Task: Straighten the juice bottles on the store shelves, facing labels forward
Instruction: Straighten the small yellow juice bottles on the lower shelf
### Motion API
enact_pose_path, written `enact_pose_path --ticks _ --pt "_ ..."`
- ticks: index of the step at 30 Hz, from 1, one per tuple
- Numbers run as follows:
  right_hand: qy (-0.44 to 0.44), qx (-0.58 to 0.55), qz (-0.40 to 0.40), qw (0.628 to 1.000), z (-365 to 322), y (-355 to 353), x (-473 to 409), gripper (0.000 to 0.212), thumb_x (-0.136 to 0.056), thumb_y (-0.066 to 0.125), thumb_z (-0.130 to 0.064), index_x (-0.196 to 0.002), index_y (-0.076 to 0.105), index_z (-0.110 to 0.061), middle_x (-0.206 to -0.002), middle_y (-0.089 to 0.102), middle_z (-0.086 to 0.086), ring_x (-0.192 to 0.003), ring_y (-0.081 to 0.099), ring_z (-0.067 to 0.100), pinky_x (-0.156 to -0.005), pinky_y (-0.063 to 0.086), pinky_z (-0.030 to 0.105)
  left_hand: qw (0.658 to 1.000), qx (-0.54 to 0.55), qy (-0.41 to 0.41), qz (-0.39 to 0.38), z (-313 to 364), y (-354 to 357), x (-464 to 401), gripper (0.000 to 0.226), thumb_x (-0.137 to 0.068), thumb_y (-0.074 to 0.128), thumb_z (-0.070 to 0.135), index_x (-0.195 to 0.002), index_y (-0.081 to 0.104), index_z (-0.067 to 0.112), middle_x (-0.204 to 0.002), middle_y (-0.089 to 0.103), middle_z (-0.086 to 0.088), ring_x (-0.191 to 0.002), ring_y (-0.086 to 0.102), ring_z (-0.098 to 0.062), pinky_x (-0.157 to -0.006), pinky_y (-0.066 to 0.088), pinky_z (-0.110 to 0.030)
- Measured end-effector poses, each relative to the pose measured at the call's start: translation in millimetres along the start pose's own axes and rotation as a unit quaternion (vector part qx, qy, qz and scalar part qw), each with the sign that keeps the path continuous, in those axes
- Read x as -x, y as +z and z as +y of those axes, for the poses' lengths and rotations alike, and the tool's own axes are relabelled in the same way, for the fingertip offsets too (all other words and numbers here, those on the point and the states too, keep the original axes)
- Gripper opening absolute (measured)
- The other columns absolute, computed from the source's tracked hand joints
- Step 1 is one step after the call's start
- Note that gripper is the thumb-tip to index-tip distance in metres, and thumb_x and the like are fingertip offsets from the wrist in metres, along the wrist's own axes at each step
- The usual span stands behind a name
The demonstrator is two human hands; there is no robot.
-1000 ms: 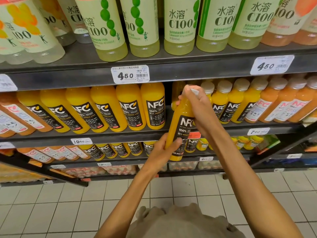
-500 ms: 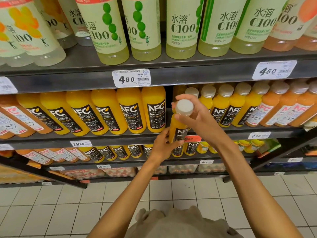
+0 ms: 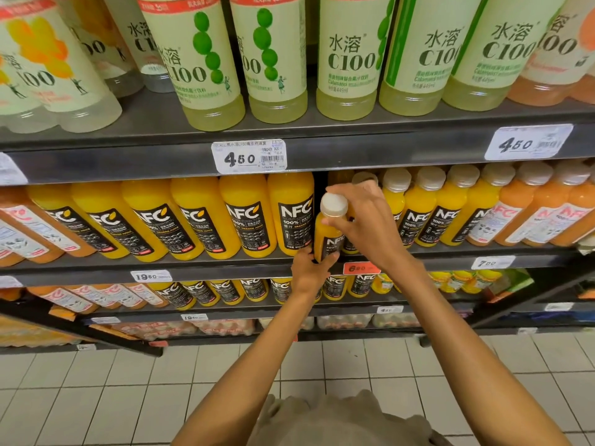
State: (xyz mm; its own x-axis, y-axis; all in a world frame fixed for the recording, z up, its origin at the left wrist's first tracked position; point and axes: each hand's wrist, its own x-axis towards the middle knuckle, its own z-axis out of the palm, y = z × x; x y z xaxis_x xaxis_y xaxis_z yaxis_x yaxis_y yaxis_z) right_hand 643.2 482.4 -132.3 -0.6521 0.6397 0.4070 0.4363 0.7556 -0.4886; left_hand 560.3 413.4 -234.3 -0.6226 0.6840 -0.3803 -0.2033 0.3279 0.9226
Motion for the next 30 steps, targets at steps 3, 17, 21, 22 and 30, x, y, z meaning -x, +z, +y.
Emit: enact_pose_path --ticks 3,17,21,22,30 --pt "0.002 0.026 0.022 0.999 3.8 2.7 -2.8 0.047 -0.077 0.076 -0.026 -0.118 0.061 -0.009 -0.111 0.065 0.009 -0.101 0.046 0.024 -0.077 0.029 0.022 0.999 0.016 -0.015 0.027 -1.4 5.5 -0.4 0.021 -0.082 0.072 0.011 -0.072 0.057 0.021 -0.083 0.062 -0.002 -0.085 0.064 -0.023 -0.07 0.056 -0.035" --pt "-0.076 0.255 0.117 0.957 1.9 8.4 -10.4 0.045 -0.064 0.085 -0.032 -0.097 0.069 -0.006 -0.072 0.063 0.007 -0.064 0.054 0.026 -0.06 0.038 0.03 0.992 0.07 -0.056 0.083 4.3 19.0 -0.5 0.023 -0.087 0.067 0.017 -0.071 0.051 0.014 -0.073 0.054 0.0 -0.087 0.062 -0.025 -0.091 0.052 -0.039" --pt "-0.064 0.272 0.12 0.953 -0.6 12.7 -16.0 0.035 -0.063 0.086 -0.033 -0.072 0.066 -0.006 -0.061 0.06 0.007 -0.057 0.054 0.025 -0.058 0.039 0.028 0.993 0.083 -0.031 0.075 6.2 20.2 1.2 0.011 -0.089 0.066 0.017 -0.097 0.064 0.011 -0.1 0.065 -0.004 -0.108 0.059 -0.025 -0.103 0.044 -0.041" --pt "-0.059 0.282 0.117 0.95 -0.1 13.8 -16.1 0.034 -0.065 0.085 -0.035 -0.07 0.065 -0.007 -0.06 0.06 0.006 -0.058 0.055 0.026 -0.058 0.039 0.028 0.994 0.082 -0.031 0.07 6.4 20.1 1.4 0.016 -0.089 0.066 0.018 -0.103 0.064 0.01 -0.106 0.063 -0.003 -0.11 0.057 -0.023 -0.104 0.042 -0.038" --pt "0.001 0.303 0.093 0.948 -12.3 17.4 -18.4 0.027 -0.071 0.081 -0.024 -0.059 0.062 -0.009 -0.053 0.058 0.004 -0.056 0.051 0.023 -0.062 0.036 0.03 0.995 0.086 -0.031 -0.034 9.5 5.9 11.8 0.033 -0.094 0.057 0.012 -0.126 0.057 0.006 -0.125 0.063 -0.004 -0.115 0.057 -0.014 -0.103 0.043 -0.029"
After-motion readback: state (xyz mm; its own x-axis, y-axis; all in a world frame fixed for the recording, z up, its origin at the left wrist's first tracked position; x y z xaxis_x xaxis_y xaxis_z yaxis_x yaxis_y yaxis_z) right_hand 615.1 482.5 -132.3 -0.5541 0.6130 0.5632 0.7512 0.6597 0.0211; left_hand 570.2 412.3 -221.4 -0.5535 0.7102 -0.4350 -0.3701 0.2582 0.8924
